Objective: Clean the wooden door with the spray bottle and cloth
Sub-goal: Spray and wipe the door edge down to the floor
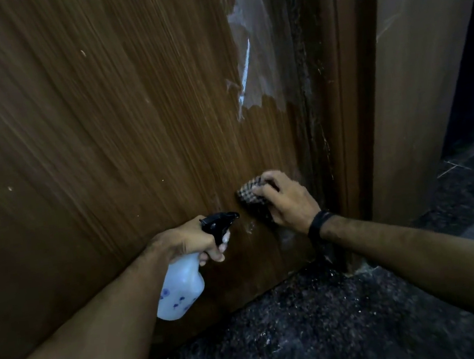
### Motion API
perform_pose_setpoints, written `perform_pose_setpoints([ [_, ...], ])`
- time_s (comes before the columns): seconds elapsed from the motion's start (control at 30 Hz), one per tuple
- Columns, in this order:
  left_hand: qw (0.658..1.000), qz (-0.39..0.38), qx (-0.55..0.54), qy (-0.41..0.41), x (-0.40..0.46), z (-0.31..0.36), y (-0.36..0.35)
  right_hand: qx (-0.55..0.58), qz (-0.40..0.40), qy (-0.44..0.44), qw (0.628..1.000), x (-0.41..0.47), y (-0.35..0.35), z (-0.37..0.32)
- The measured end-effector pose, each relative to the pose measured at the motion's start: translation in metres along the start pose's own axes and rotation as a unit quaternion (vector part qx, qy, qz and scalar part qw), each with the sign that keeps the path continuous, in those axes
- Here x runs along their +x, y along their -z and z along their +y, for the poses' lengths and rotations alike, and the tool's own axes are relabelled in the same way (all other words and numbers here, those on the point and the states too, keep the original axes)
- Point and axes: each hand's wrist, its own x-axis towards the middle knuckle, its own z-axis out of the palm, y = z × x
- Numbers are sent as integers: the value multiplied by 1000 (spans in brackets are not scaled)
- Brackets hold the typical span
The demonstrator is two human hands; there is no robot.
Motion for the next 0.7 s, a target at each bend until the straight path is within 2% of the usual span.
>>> perform_pose_setpoints([
  [0.1, 1000, 1, -2, -6, -4, 2, -2, 4, -128, 132, 983, -22, -25, -1],
  [0.17, 1000, 4, -6, -1, -1, 0, -3, -49, -158, 232, 959, -35, -34, 4],
  [0.23, 1000, 3, -8, 2, 0, 2, -5, -35, -163, 238, 957, -39, -32, 6],
  [0.27, 1000, 4, -5, 3, 0, 3, -5, -18, -152, 213, 965, -36, -27, 6],
  [0.37, 1000, -2, 8, 5, 3, 1, -7, 30, -99, 56, 993, -29, -1, 11],
  [0.5, 999, -3, 34, 11, 3, 0, -7, 57, -14, -67, 996, -25, 22, 32],
  [0.6, 999, -1, 41, 17, 4, 1, -7, 71, 11, -125, 990, -20, 30, 35],
  [0.7, 999, -7, 44, 20, 9, 2, -9, 61, 18, -127, 990, -19, 27, 30],
])
